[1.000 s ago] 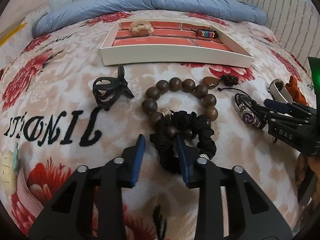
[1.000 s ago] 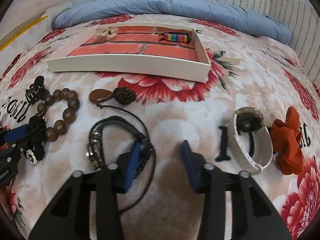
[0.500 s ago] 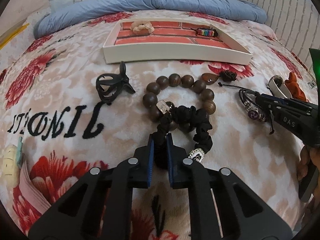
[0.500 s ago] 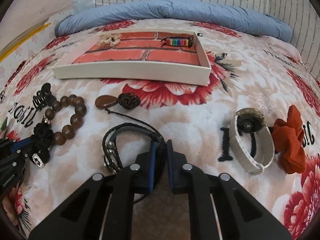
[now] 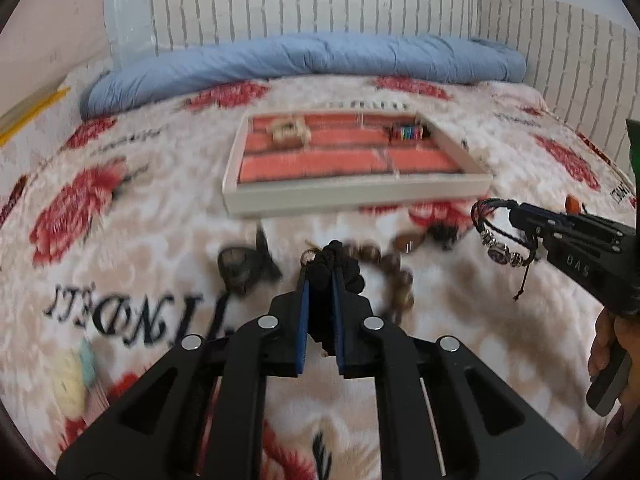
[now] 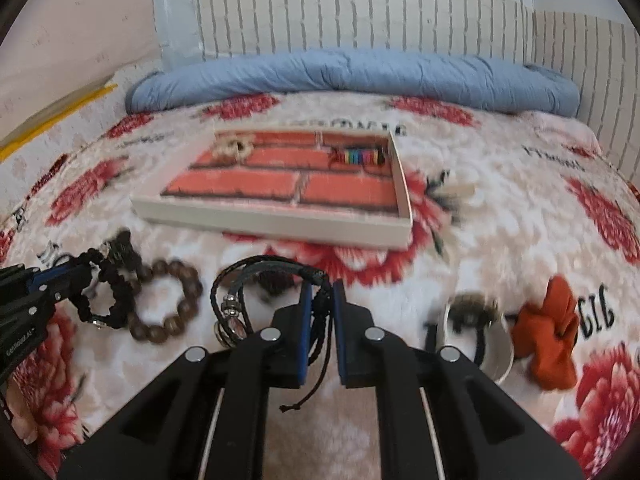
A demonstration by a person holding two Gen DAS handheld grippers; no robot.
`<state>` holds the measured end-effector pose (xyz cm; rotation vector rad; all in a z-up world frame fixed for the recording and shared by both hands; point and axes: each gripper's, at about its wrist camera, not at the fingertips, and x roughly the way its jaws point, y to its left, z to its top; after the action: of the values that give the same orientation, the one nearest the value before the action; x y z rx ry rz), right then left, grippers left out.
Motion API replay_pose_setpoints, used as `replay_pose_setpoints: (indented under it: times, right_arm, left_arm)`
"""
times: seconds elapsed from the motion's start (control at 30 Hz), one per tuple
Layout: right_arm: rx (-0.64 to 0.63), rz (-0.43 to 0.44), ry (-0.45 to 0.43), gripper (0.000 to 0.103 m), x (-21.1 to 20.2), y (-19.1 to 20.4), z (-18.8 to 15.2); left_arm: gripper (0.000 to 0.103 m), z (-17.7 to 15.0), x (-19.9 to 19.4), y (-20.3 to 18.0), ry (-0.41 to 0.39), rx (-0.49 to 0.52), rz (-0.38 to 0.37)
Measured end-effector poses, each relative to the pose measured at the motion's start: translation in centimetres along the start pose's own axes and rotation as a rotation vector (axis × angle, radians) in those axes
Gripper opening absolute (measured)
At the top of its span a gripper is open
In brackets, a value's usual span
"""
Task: Organize jewelry
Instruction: 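Grasp the black scrunchie with left tool while right tool grasps black leather bracelet, then lower both items into the tray and open both tools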
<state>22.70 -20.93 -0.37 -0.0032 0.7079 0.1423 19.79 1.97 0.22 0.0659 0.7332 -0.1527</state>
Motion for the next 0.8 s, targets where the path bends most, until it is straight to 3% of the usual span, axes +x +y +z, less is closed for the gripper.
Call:
replay_pose_setpoints:
  times: [0.37, 0.5, 0.67, 0.8]
  right_arm:
    - [0.006, -0.028, -0.128, 0.011, 0.2, -1.2, 7.5]
    - [0.021, -0.04, -0.164, 0.011, 1.8, -1.8, 10.5]
    - [0.045, -0.048, -0.184, 0.011, 4.5, -2.3, 13.2]
    - [0.036, -0.071, -0.175, 0.011, 7.6, -2.4, 14.3]
  left_arm:
    - [0.009, 10.5, 0.5, 0.5, -0.147, -0.046, 0.013]
    - [0.009, 14.1, 1.9, 0.6, -0.196, -0.052, 0.053]
    - [0.009, 17.2, 4.8, 0.6, -0.219, -0.063, 0.079]
    - [0.009, 17.9, 8.4, 0.8, -0.197, -0.076, 0.073]
